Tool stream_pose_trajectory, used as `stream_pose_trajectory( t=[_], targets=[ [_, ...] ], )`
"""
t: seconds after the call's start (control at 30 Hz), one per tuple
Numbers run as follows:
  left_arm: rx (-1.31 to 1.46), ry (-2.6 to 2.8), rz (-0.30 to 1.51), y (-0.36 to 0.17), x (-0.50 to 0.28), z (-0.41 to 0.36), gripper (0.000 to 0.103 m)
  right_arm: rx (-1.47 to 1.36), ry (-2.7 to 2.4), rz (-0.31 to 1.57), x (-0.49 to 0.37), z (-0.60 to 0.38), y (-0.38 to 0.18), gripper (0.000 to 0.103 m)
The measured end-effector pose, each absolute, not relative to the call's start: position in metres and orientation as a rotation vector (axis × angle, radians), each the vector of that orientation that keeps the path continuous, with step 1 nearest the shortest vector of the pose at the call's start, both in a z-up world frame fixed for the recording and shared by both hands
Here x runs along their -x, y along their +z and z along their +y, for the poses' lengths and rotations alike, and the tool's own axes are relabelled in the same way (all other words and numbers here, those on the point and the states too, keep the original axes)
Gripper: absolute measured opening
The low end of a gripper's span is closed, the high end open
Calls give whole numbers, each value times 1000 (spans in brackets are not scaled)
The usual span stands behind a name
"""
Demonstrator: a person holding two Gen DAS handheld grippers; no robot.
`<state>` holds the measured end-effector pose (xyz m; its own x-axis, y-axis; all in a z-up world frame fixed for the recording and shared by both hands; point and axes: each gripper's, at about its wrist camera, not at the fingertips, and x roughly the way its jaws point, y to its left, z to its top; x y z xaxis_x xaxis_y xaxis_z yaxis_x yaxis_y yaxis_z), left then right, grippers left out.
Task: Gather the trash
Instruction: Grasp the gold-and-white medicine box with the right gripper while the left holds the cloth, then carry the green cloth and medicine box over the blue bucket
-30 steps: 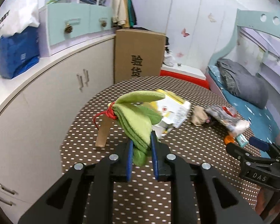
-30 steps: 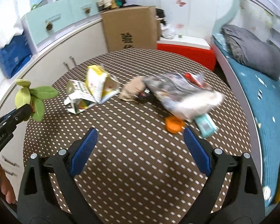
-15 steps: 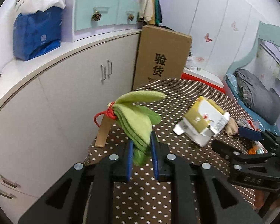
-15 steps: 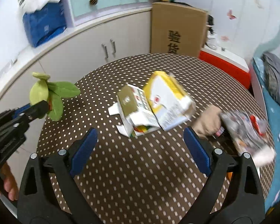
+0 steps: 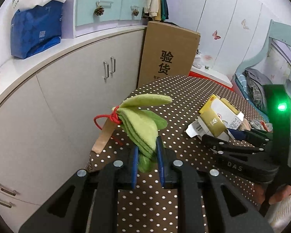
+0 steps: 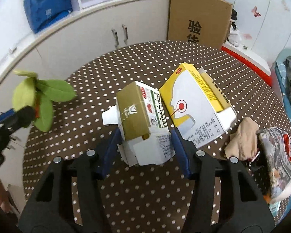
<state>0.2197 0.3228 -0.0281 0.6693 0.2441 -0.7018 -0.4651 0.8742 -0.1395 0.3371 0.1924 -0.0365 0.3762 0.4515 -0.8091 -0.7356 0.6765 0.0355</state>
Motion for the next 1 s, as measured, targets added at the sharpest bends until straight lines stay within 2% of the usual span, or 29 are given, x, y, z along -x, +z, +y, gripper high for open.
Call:
stream_pose_trajectory(
  t=[0.43, 1.0],
  targets=[
    [274, 328, 718, -14, -216, 274, 17, 281, 746, 857, -307, 134, -10, 47],
    [160, 143, 720, -2, -226, 166, 17, 175, 593, 826, -288, 26, 5, 47]
  ],
)
